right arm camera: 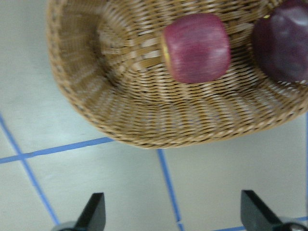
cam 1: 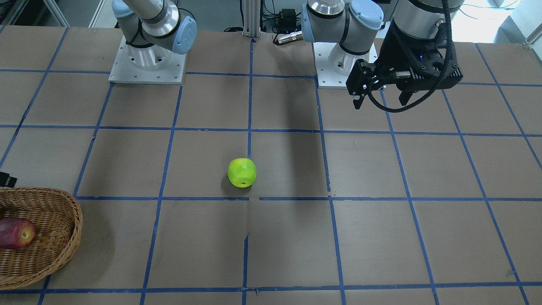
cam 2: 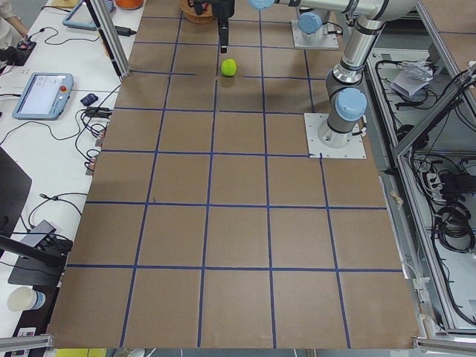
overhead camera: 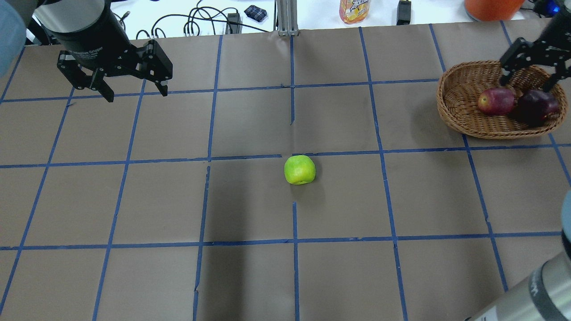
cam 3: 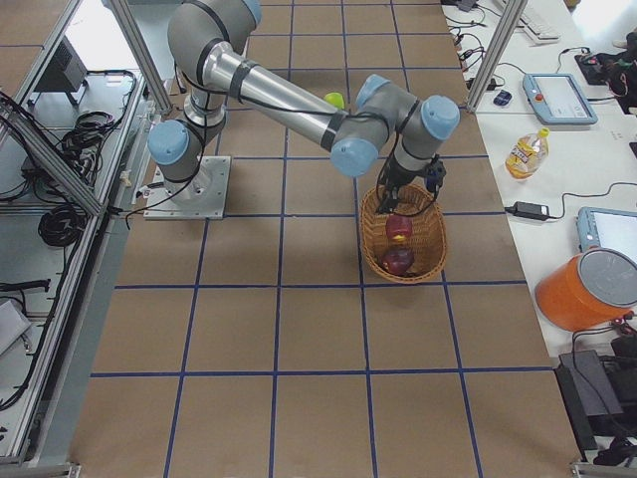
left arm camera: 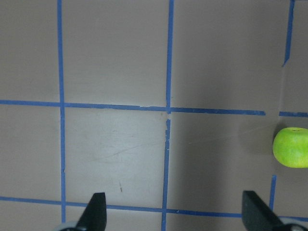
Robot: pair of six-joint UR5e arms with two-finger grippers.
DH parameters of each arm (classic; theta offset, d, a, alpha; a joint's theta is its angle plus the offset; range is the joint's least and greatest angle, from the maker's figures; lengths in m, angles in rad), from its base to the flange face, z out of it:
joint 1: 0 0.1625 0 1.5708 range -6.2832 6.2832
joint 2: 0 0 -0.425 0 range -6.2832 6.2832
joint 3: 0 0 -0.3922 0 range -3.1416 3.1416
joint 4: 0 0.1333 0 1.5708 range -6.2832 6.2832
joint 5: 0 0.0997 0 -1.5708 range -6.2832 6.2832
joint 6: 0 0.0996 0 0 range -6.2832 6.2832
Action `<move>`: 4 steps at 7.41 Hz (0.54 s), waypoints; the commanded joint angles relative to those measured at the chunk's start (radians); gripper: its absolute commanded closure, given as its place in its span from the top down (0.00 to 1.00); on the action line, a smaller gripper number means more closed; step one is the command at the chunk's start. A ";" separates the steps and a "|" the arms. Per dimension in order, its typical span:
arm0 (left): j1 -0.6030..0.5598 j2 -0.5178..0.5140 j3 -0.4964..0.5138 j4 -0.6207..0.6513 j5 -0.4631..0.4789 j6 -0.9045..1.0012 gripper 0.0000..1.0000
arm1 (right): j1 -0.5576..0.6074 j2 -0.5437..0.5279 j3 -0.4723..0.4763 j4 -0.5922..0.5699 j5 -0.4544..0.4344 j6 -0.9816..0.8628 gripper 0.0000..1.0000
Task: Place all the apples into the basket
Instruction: 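Reach the right gripper to the green apple and grasp it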
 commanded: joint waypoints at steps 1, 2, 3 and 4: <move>0.000 0.015 -0.007 -0.012 -0.005 0.007 1.00 | 0.266 -0.023 0.006 0.010 0.058 0.302 1.00; 0.000 0.030 -0.005 -0.012 -0.006 0.008 1.00 | 0.398 -0.015 0.020 0.002 0.055 0.404 1.00; 0.000 0.038 -0.008 -0.014 -0.005 0.008 1.00 | 0.489 -0.005 0.043 -0.045 0.056 0.449 1.00; 0.000 0.038 -0.007 -0.012 -0.006 0.008 1.00 | 0.536 0.000 0.081 -0.153 0.059 0.475 1.00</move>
